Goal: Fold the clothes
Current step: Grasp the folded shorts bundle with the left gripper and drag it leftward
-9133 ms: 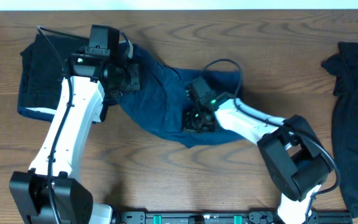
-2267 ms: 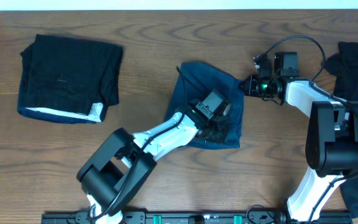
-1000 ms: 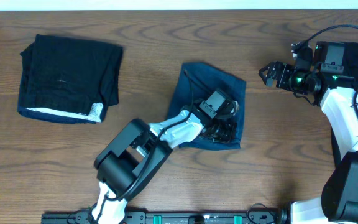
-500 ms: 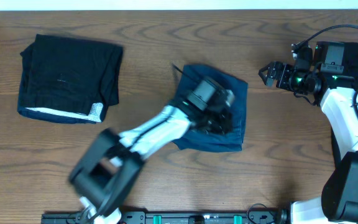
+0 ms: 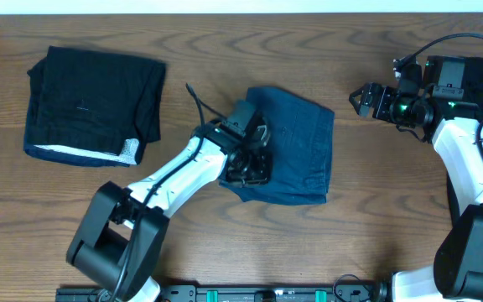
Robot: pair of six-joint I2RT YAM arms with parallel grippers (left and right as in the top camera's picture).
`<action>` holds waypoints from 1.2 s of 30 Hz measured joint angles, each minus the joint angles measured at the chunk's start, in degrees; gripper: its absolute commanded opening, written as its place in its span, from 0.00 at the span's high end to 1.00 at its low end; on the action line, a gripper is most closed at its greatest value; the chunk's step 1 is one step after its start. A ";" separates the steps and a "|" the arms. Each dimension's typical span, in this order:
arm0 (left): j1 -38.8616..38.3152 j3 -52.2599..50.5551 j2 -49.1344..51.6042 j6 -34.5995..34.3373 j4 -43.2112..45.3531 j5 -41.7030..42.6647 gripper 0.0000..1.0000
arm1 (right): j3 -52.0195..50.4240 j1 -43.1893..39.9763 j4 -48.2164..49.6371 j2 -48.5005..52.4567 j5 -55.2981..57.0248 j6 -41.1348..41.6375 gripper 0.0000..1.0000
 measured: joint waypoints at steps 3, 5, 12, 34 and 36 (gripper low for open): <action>-0.13 -2.25 1.09 0.00 -0.04 -1.57 0.94 | 0.00 0.00 0.00 0.00 0.00 0.00 0.01; -0.15 -3.23 1.84 0.00 -0.02 -3.04 0.94 | 0.00 0.00 0.00 0.02 0.00 0.00 0.01; -0.20 -3.63 4.17 0.00 -0.02 -6.34 0.94 | 0.00 0.00 0.00 0.00 0.00 0.00 0.01; 13.35 -3.17 6.51 3.87 22.25 -40.70 0.78 | 0.00 0.00 0.00 0.02 0.00 0.00 0.01; 14.14 -3.21 6.84 4.72 25.57 -42.10 0.77 | 0.00 0.00 0.00 0.02 0.00 0.00 0.01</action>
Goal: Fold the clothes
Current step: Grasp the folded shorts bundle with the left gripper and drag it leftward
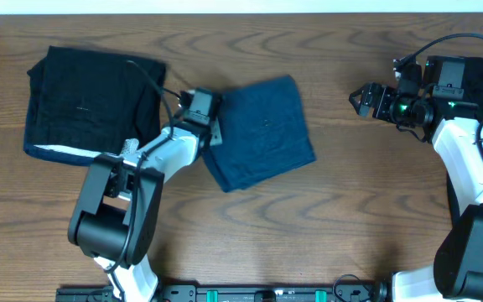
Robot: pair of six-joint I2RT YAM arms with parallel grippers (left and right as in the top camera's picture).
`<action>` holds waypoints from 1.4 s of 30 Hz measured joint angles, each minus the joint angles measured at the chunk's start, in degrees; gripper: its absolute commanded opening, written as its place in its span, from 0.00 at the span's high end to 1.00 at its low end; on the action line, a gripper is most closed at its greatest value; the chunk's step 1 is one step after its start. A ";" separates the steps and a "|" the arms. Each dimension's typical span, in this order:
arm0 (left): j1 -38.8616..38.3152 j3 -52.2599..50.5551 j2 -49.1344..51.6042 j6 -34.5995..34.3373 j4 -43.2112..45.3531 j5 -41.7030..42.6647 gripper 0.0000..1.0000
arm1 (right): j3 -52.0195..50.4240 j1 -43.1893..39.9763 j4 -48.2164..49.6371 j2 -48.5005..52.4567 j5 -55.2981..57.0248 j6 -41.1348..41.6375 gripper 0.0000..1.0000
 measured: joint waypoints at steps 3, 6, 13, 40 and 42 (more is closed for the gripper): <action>-0.04 0.72 -0.31 0.94 -1.05 -1.09 0.77 | 0.00 0.00 0.00 0.00 0.00 0.00 0.01; -0.94 1.79 -2.56 1.51 -5.09 -1.40 0.76 | 0.00 0.00 0.00 -0.02 0.00 0.00 0.01; -5.29 3.67 -17.84 -2.91 -18.12 3.56 0.81 | 0.00 0.00 0.00 -0.02 0.00 0.00 0.01; -15.76 4.61 -1.81 -9.97 -27.78 12.90 0.90 | 0.00 0.00 0.02 0.00 0.00 0.00 0.01; -15.34 4.63 -1.81 -8.46 -30.12 9.38 0.90 | 0.00 0.00 0.00 0.00 0.02 -0.02 0.01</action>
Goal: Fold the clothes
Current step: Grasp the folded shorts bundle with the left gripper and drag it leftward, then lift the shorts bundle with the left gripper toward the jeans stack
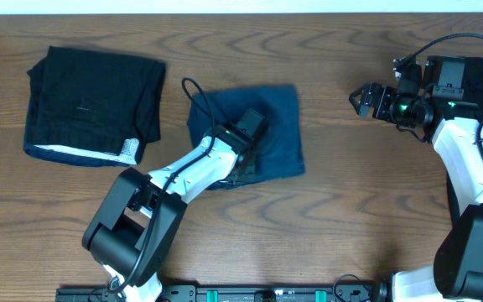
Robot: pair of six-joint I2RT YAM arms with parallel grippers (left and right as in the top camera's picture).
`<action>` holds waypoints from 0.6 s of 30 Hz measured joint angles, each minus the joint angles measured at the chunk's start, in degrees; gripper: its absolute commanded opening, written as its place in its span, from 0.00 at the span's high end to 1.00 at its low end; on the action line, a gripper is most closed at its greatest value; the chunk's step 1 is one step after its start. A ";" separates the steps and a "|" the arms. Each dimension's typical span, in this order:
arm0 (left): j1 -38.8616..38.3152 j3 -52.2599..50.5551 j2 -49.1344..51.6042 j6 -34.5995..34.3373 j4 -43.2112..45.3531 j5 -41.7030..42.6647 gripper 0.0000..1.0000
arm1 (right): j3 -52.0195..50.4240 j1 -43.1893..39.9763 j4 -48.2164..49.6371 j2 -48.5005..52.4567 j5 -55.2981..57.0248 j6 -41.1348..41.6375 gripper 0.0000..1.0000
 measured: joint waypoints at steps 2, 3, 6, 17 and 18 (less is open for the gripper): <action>0.76 0.00 0.00 1.09 -1.60 -3.72 0.89 | 0.00 0.00 0.00 0.00 -0.02 0.02 0.01; 1.49 -0.02 0.07 1.42 -2.12 -5.66 0.89 | 0.00 0.00 0.00 -0.02 -0.02 0.02 0.01; 4.07 -0.07 0.39 2.36 -2.03 -9.60 0.89 | 0.00 0.00 0.00 0.00 -0.02 0.02 0.01; 7.52 4.13 -0.39 4.63 -10.05 -13.57 0.31 | 0.00 0.00 0.00 0.00 -0.02 0.02 0.01; 7.52 4.94 -1.29 5.51 -10.86 -13.68 0.24 | 0.00 0.00 0.00 0.00 -0.02 0.00 0.01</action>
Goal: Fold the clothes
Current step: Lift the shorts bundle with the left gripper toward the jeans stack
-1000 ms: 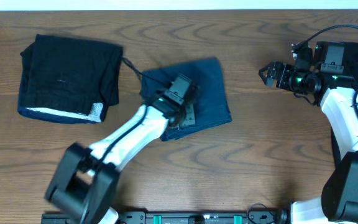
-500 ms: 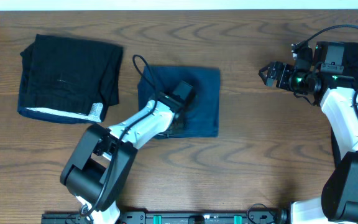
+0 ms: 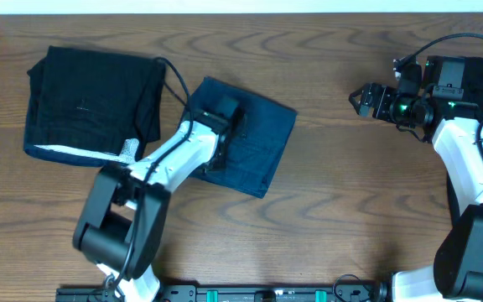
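Observation:
A folded blue garment (image 3: 258, 143) lies at the table's middle, turned at a slant with one corner toward the front. My left gripper (image 3: 218, 138) rests on its left part, with the fingers hidden under the wrist. A folded black garment (image 3: 90, 101) lies at the back left, its right edge close to the blue one. Off to the right, my right gripper (image 3: 359, 98) hangs above the bare table with nothing in it.
A dark cloth lies at the far right edge, behind the right arm. The left arm's cable (image 3: 174, 84) arcs over the black garment's right edge. Brown wooden tabletop (image 3: 350, 193) spreads between the arms.
The blue garment has turned to a slant and shifted a little to the left. My left gripper has moved from its middle to its left part. The right arm has not moved.
At first my left gripper was on the lower left of the blue garment, which lay right of centre. Then the garment lay further left and tilted, the gripper at its left edge. Then the gripper sat on its middle. Now the garment lies slanted near the black one.

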Robot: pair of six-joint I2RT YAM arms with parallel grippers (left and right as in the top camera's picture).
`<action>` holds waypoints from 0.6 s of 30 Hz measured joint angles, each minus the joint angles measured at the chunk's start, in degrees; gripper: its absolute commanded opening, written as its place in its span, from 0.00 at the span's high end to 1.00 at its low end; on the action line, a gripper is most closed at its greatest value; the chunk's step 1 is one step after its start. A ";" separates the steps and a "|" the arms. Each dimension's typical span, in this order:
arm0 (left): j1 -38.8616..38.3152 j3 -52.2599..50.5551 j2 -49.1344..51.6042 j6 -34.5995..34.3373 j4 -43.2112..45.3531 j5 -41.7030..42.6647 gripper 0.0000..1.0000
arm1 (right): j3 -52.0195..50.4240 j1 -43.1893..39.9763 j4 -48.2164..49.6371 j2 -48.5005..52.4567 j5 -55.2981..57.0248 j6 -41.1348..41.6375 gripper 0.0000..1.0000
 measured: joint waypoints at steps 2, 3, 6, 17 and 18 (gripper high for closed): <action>0.00 1.53 -2.91 1.64 -1.18 -0.11 0.16 | 0.00 0.00 0.00 0.00 0.00 0.02 0.01; 0.02 2.05 -4.50 2.58 -1.31 -0.17 0.15 | 0.00 0.00 0.00 -0.02 0.00 0.02 0.01; 0.35 3.13 -10.05 4.70 -1.77 -0.20 0.15 | 0.00 0.00 0.00 0.00 0.00 0.02 0.01; 13.51 3.50 -12.96 15.85 -2.60 17.31 0.14 | 0.00 0.00 0.00 0.00 0.00 0.02 0.01; 14.78 3.50 -12.50 16.55 -2.60 18.64 0.13 | 0.00 0.00 0.00 0.00 0.00 0.00 0.01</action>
